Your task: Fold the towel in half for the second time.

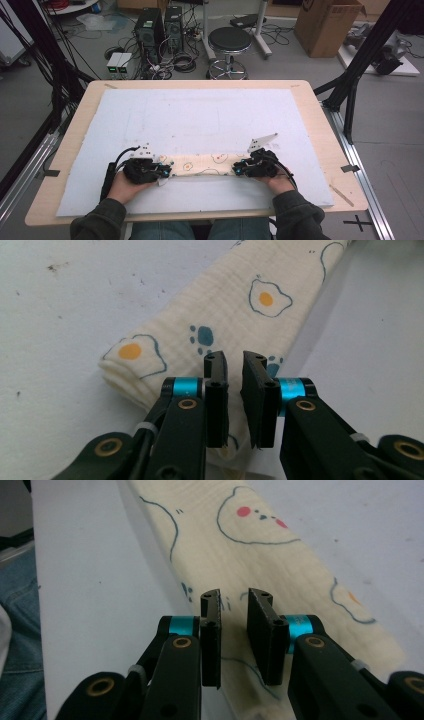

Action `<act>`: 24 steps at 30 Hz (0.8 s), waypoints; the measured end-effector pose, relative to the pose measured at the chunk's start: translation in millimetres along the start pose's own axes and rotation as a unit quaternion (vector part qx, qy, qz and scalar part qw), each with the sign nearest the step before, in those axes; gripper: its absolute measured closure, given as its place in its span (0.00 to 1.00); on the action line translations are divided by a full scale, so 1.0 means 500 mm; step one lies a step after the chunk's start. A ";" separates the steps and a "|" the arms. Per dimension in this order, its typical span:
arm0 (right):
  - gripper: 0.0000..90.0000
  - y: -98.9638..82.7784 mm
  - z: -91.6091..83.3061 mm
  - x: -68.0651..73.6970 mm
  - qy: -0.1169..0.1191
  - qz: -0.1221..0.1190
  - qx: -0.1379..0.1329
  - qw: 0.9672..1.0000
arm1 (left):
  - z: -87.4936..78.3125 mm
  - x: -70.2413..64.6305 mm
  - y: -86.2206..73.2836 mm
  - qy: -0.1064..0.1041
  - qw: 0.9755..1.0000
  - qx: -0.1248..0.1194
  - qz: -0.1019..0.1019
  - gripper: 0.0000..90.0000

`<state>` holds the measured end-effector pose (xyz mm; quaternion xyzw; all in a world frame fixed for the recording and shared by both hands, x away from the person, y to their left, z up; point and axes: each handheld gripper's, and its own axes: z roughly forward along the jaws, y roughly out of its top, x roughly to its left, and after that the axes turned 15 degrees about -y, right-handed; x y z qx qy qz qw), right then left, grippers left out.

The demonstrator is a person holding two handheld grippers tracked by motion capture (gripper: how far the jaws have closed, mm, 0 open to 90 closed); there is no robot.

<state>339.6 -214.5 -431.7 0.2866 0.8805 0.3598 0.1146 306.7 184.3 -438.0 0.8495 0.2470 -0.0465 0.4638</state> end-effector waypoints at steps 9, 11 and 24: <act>0.80 -0.021 -0.016 -0.006 -0.016 -0.006 -0.007 1.000 | -0.009 -0.002 0.000 0.000 1.000 -0.008 0.014 0.81; 0.75 -0.016 -0.022 -0.005 -0.021 -0.016 -0.027 0.999 | -0.019 -0.002 0.003 0.004 0.999 -0.031 0.016 0.74; 0.53 -0.009 -0.005 -0.020 -0.043 -0.021 -0.020 0.999 | -0.014 0.018 -0.001 0.015 1.000 -0.011 0.008 0.62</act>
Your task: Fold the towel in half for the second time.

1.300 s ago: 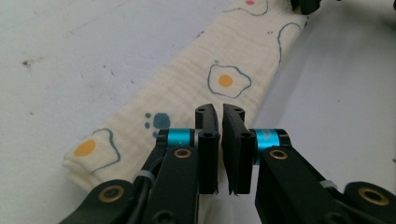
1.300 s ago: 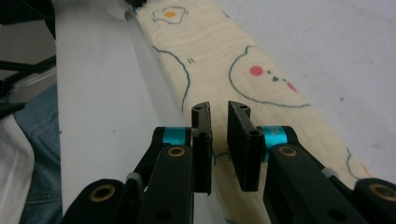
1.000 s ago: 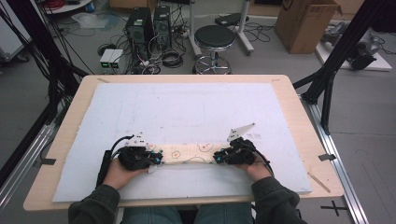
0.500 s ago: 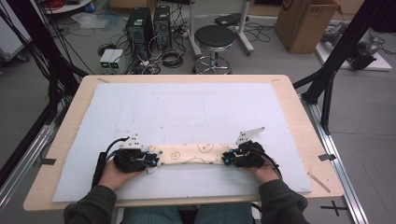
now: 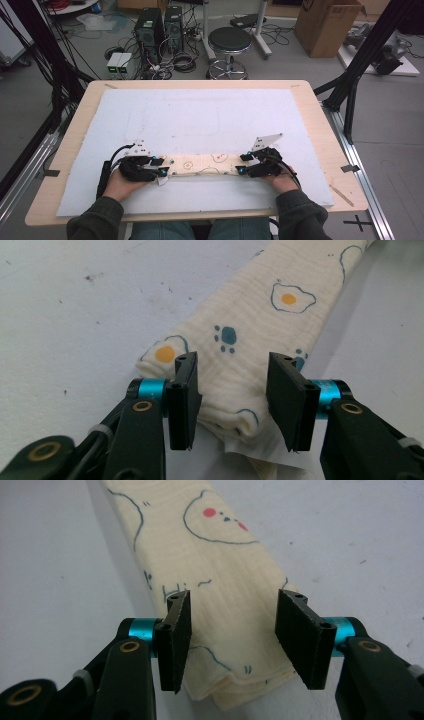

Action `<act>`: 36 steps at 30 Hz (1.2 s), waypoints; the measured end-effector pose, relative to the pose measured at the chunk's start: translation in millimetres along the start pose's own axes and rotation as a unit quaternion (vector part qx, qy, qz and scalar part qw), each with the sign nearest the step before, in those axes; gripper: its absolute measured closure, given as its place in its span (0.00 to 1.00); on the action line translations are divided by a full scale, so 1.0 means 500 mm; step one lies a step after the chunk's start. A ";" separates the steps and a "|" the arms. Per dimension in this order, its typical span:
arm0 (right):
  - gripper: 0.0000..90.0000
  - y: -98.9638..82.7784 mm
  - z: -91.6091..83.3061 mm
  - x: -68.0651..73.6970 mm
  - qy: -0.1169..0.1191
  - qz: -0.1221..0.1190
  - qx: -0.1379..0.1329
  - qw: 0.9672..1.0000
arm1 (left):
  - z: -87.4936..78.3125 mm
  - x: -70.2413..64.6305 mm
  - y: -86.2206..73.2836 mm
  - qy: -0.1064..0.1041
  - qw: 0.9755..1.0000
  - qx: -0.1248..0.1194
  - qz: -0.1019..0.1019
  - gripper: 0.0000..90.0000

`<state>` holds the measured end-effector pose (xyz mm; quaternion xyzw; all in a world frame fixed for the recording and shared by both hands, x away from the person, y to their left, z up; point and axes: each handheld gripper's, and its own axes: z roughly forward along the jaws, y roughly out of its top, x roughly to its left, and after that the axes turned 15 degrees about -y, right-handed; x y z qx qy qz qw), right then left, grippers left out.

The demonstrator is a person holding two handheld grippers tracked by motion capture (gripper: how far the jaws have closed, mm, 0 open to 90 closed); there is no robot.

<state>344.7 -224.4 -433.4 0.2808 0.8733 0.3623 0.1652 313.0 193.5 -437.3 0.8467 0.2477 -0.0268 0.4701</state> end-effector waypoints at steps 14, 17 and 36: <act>0.51 -0.017 0.002 0.003 -0.003 -0.014 -0.007 1.000 | 0.001 0.000 -0.006 0.003 1.000 0.004 0.001 0.62; 0.51 -0.017 0.004 0.002 -0.002 -0.013 -0.008 1.000 | 0.001 0.000 -0.006 0.002 1.000 0.004 0.002 0.62; 0.43 0.007 -0.014 -0.016 0.007 0.039 -0.042 0.998 | -0.028 0.014 0.024 0.025 0.998 -0.052 -0.020 0.52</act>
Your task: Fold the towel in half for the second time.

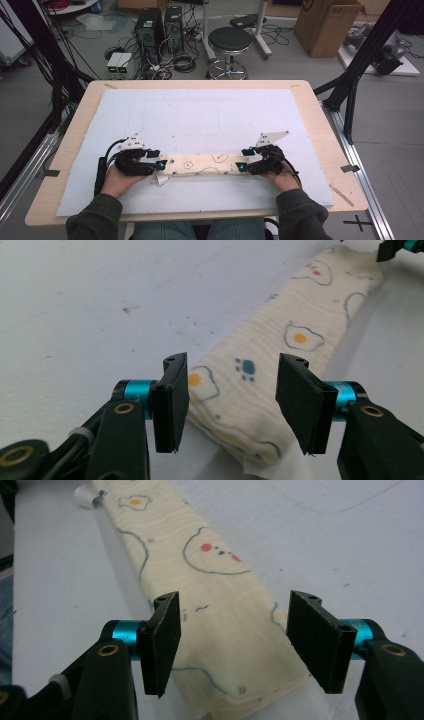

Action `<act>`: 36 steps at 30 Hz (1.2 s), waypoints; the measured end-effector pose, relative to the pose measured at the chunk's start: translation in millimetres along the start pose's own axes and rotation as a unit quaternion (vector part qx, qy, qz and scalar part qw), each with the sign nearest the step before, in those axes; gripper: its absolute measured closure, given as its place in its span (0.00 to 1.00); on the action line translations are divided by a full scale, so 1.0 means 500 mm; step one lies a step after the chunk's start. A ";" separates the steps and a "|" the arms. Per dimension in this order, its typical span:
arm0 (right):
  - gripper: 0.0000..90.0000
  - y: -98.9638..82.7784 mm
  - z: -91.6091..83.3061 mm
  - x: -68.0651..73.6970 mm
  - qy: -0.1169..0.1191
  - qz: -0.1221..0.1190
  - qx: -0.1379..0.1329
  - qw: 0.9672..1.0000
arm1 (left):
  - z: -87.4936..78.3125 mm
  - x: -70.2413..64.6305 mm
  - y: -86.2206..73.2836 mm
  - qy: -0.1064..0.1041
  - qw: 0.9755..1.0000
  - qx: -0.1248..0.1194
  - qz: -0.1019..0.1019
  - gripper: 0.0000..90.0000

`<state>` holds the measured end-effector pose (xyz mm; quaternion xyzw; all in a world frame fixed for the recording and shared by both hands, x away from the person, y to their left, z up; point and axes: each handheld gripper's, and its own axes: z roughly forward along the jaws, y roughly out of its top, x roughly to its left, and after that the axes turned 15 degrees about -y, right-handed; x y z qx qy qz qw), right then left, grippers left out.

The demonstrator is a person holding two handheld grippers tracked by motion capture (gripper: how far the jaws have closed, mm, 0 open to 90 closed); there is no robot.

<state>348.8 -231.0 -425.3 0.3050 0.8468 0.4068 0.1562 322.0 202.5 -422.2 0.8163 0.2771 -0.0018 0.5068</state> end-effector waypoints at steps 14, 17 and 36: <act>0.56 -0.007 0.021 -0.046 -0.028 0.061 0.043 0.997 | 0.030 0.034 -0.006 0.019 0.999 0.026 -0.032 0.53; 0.58 -0.008 0.026 -0.044 -0.030 0.055 0.052 0.997 | 0.033 0.035 -0.007 0.018 0.999 0.032 -0.035 0.55; 0.80 -0.012 0.033 -0.028 -0.026 0.033 0.068 0.997 | 0.039 0.028 -0.016 0.015 0.998 0.055 -0.030 0.70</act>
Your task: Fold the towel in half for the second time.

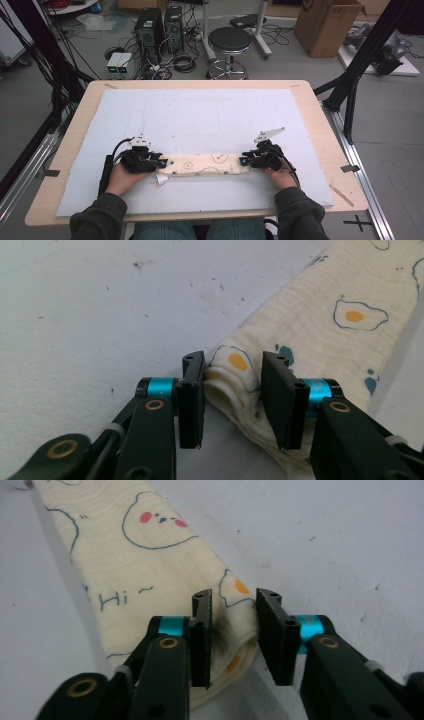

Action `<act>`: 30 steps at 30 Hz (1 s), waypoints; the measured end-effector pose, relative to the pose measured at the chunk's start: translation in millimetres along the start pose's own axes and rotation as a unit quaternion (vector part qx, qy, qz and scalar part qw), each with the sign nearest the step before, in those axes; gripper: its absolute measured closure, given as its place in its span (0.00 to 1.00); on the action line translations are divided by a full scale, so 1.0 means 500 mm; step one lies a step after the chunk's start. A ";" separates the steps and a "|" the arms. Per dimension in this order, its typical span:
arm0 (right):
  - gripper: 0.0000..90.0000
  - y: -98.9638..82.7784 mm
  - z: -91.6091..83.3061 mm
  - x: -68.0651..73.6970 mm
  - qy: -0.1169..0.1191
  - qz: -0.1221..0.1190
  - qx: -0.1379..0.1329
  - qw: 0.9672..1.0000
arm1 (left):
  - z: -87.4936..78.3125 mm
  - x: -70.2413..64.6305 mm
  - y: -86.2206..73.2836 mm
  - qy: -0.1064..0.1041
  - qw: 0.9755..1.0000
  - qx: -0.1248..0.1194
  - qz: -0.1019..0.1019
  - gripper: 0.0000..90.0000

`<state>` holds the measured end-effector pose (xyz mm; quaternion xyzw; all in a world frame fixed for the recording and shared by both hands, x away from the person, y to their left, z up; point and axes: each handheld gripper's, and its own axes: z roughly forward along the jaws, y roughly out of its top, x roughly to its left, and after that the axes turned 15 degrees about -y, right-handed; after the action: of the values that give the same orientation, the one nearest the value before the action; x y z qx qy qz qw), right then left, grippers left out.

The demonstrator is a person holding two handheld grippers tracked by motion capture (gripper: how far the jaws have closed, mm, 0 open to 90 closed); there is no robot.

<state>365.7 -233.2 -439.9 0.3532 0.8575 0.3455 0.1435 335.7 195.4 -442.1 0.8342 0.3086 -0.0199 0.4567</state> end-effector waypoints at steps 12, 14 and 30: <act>0.87 0.013 -0.006 -0.001 0.022 -0.005 0.000 1.000 | -0.007 -0.007 0.005 -0.001 1.000 -0.008 0.003 0.88; 0.87 0.015 -0.005 -0.002 0.023 -0.006 -0.001 1.000 | -0.009 -0.007 0.007 0.001 1.000 -0.007 0.005 0.88; 0.87 0.041 0.006 -0.022 0.022 0.004 0.001 1.000 | -0.020 0.019 0.016 0.007 0.999 -0.046 -0.024 0.89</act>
<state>385.1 -228.9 -427.7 0.3487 0.8594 0.3531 0.1226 345.2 204.7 -433.3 0.8045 0.3328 -0.0105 0.4919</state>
